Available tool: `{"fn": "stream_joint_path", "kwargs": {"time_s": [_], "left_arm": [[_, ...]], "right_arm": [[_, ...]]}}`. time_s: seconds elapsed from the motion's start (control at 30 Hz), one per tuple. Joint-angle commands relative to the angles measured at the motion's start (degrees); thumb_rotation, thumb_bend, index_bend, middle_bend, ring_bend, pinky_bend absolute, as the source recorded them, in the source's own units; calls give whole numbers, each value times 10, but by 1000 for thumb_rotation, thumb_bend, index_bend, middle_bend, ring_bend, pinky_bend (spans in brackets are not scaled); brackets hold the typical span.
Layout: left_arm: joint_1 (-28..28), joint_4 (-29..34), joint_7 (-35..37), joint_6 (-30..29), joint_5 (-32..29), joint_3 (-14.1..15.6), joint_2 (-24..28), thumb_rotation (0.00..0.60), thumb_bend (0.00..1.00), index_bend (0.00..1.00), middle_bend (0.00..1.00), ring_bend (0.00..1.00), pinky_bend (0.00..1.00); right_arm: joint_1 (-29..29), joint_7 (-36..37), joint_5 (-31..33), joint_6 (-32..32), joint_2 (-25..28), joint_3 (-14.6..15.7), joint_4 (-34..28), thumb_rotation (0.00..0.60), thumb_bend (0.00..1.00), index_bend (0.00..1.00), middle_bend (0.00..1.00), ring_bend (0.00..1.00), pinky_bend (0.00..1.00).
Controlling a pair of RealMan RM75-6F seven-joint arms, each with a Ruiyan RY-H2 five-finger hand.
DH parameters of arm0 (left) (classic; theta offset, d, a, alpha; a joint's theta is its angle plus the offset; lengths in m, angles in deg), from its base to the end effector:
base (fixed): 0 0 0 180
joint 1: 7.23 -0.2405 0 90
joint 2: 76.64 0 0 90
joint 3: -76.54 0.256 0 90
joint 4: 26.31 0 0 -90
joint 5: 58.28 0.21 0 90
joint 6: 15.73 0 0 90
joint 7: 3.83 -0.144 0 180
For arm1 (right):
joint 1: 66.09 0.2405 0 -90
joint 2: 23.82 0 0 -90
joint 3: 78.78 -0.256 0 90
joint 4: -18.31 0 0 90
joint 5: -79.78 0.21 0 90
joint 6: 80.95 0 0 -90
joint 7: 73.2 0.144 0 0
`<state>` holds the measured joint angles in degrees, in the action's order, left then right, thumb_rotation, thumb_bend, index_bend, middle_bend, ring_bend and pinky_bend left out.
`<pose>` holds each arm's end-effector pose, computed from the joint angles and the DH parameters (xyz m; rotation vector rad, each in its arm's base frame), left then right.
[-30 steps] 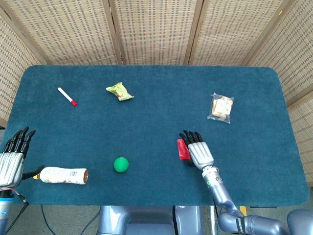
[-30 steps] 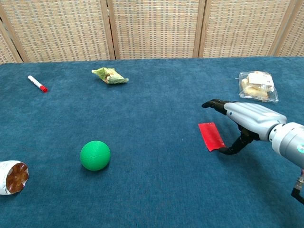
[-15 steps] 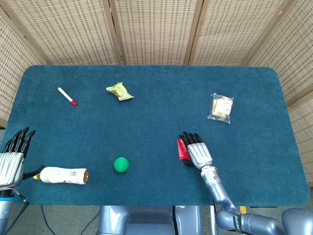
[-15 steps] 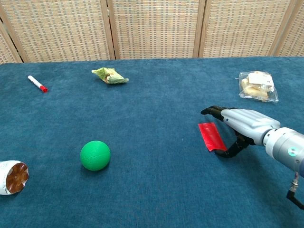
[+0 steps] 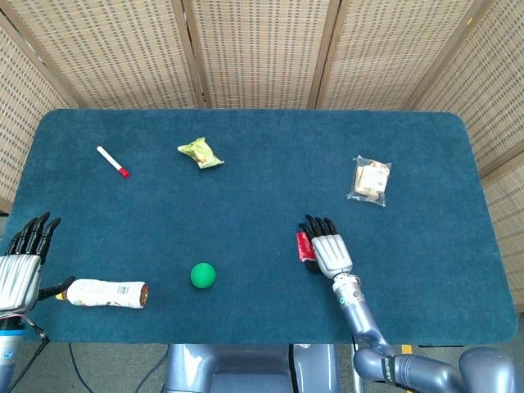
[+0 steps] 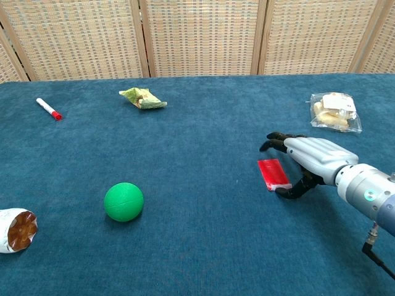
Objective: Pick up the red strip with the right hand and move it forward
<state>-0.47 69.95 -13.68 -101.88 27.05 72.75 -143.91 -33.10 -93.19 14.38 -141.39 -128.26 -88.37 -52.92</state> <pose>-0.2851 0.1923 0.1412 -1.3981 -0.8294 -0.9109 -0.1903 -0.3069 -0.0779 1.7027 -1.0734 0.8760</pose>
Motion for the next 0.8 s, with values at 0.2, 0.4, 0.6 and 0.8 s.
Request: {"fn": "stream_joint_path", "kwargs": {"time_s": [0.2, 0.4, 0.6, 0.8], "left_arm": [[0, 2, 1, 0, 2, 1, 1, 600, 66, 0, 0, 0, 125], [0, 2, 2, 1, 1, 1, 1, 600, 66, 0, 0, 0, 125], [1, 2, 2, 3, 1, 1, 1, 600, 66, 0, 0, 0, 125], [1, 2, 2, 2, 1, 1, 2, 600, 66, 0, 0, 0, 125]], "right_arm": [[-9, -1, -7, -13, 11, 4, -16, 600, 390, 498, 0, 0, 0], [-10, -6, -2, -8, 12, 4, -16, 600, 387, 552, 0, 0, 0], [-9, -7, -1, -3, 10, 4, -12, 600, 386, 546, 0, 0, 0], [-7, -5, -2, -2, 2, 2, 1, 600, 386, 526, 0, 0, 0]]}}
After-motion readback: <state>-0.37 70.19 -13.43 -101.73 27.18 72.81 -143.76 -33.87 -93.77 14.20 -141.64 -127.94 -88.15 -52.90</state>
